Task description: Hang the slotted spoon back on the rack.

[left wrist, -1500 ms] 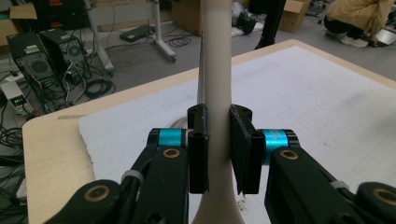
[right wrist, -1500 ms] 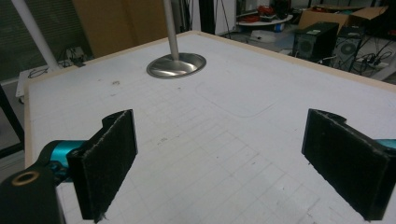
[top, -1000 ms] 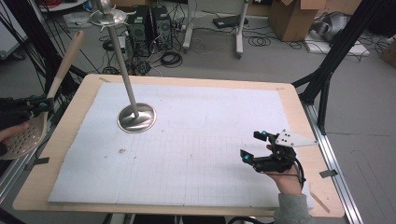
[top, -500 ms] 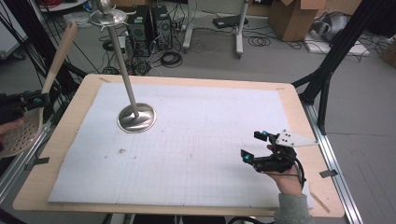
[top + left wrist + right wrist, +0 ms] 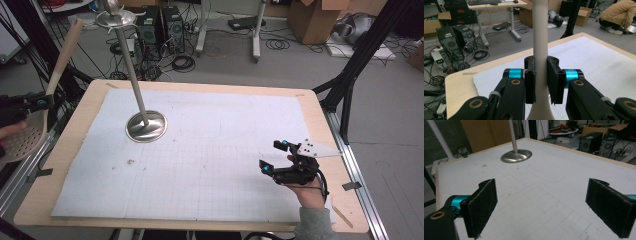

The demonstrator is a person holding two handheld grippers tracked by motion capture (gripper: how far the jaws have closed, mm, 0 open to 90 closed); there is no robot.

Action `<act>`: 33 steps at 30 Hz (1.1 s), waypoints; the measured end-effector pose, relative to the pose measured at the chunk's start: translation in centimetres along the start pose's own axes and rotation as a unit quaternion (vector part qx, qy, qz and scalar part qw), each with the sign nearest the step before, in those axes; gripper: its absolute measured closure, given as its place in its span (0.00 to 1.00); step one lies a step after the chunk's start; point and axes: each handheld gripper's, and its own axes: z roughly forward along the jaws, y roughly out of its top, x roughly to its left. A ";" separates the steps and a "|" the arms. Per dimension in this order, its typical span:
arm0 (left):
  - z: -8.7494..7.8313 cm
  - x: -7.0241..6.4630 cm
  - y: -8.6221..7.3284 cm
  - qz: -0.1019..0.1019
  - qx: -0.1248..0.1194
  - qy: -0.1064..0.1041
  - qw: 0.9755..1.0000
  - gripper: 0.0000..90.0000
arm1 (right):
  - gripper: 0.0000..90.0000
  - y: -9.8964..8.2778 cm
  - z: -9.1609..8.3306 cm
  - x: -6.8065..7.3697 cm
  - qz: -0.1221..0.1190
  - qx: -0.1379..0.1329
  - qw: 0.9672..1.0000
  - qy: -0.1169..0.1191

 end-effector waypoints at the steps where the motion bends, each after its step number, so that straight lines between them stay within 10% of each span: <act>1: 0.1 0.0 0.0 -0.001 -0.002 -0.001 1.000 0.86 | 0.10 0.0 0.0 0.0 -0.001 0.000 1.000 0.000; 33: 2.9 -0.2 -0.8 -0.015 0.011 -0.029 0.999 0.86 | 0.10 -0.1 -0.3 -0.1 0.004 -0.002 1.000 -0.004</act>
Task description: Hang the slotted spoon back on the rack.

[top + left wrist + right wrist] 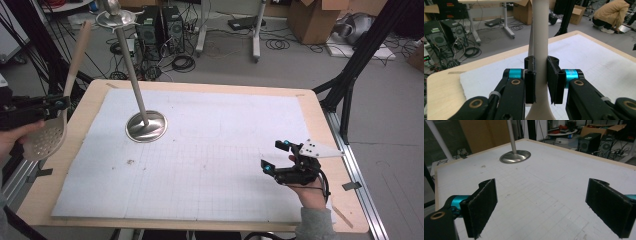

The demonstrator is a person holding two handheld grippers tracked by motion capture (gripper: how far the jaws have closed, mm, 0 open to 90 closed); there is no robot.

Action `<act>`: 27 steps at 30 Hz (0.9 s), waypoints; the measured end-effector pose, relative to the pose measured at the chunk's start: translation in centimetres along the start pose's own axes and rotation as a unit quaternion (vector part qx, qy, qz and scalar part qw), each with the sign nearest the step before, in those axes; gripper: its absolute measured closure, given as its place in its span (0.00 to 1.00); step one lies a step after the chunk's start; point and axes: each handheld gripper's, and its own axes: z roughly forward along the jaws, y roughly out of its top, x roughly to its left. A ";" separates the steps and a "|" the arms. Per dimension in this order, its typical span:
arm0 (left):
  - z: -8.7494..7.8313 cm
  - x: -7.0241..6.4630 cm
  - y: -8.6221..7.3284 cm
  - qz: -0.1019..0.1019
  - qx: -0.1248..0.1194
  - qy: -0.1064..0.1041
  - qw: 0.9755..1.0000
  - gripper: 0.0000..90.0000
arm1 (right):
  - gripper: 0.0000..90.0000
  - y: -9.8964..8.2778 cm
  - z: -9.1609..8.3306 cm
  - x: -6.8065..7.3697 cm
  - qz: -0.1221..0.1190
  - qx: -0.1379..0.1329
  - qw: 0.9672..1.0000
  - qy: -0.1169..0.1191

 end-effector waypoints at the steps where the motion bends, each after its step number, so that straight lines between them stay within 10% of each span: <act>1: 0.2 0.0 0.0 0.000 0.001 -0.001 1.000 0.86 | 0.10 0.0 0.0 0.0 0.000 0.000 1.000 -0.001; 27: 4.1 -0.5 -0.3 -0.011 0.026 0.006 1.000 0.86 | 0.10 0.1 -0.3 0.0 -0.004 -0.005 1.000 0.002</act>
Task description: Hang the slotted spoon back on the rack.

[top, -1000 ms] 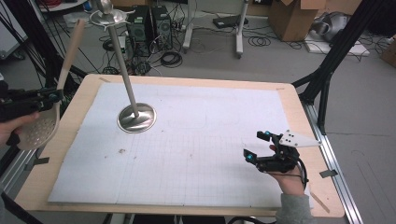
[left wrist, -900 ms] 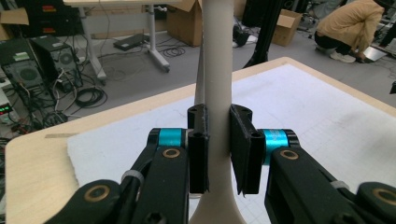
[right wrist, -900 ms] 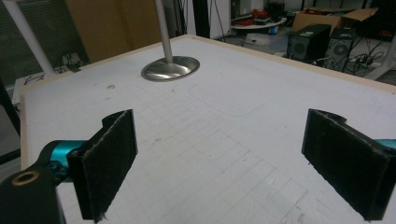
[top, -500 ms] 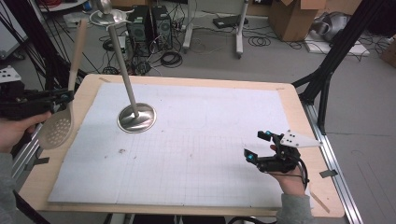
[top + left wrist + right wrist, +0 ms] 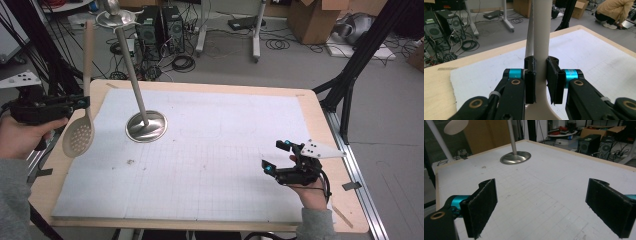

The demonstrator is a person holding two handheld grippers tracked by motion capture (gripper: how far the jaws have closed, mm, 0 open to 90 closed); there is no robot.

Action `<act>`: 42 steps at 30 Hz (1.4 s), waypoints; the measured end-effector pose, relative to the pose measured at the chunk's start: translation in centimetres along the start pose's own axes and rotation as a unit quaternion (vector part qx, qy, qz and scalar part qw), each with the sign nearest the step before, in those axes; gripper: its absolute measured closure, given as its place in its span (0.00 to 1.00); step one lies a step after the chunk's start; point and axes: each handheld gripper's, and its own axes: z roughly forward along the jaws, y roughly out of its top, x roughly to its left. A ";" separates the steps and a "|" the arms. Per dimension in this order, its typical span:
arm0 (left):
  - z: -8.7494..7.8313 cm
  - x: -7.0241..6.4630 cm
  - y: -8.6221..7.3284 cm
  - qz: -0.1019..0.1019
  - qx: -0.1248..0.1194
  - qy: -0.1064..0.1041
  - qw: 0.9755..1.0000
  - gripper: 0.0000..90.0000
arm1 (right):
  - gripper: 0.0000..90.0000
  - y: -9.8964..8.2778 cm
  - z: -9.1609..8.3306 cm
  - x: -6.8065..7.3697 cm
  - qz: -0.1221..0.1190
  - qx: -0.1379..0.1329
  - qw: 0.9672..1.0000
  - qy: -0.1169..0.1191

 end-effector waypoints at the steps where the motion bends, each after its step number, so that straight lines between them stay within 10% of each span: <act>1: 0.1 0.0 0.0 -0.002 0.001 0.001 1.000 0.87 | 0.11 0.0 0.0 0.0 0.001 0.001 1.000 0.001; 42: 4.4 -0.5 0.1 -0.014 0.019 0.017 1.000 0.86 | 0.10 -0.1 -0.1 -0.1 0.001 0.002 1.000 -0.002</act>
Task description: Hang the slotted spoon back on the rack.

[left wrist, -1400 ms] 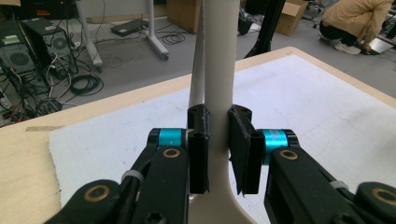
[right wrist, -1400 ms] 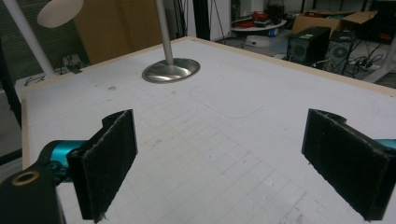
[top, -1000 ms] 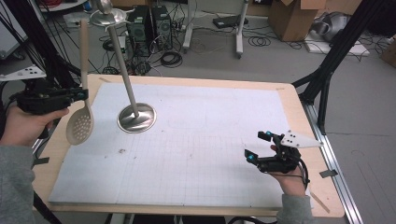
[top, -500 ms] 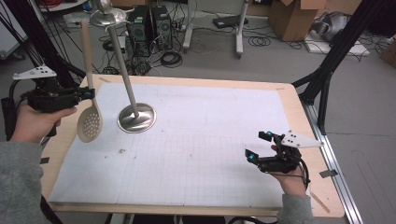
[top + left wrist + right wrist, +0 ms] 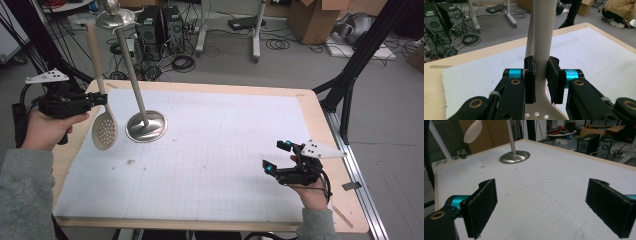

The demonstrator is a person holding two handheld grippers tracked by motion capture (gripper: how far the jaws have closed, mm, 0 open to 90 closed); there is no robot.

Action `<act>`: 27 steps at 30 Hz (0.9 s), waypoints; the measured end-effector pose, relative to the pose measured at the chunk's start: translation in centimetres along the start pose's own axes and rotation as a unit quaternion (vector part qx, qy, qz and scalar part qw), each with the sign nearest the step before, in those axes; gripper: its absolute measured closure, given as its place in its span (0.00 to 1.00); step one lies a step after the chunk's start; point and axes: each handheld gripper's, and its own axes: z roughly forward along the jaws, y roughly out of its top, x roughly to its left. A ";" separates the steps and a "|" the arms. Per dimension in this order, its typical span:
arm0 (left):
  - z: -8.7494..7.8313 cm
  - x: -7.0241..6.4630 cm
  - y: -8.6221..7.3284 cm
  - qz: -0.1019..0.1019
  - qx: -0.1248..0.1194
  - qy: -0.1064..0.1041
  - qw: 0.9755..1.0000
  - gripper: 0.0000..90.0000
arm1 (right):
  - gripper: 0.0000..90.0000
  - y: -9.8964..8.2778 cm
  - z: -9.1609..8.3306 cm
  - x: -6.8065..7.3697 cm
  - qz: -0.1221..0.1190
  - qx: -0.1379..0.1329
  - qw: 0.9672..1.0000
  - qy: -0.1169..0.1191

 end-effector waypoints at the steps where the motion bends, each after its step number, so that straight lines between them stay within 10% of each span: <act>1: 0.1 0.0 0.0 -0.002 0.000 0.001 1.000 0.86 | 0.10 0.0 0.0 0.0 0.000 0.001 1.000 0.000; 27: 1.2 -0.6 0.1 0.006 -0.016 0.001 1.000 0.77 | 0.10 0.1 -0.2 0.0 -0.003 -0.001 1.000 -0.003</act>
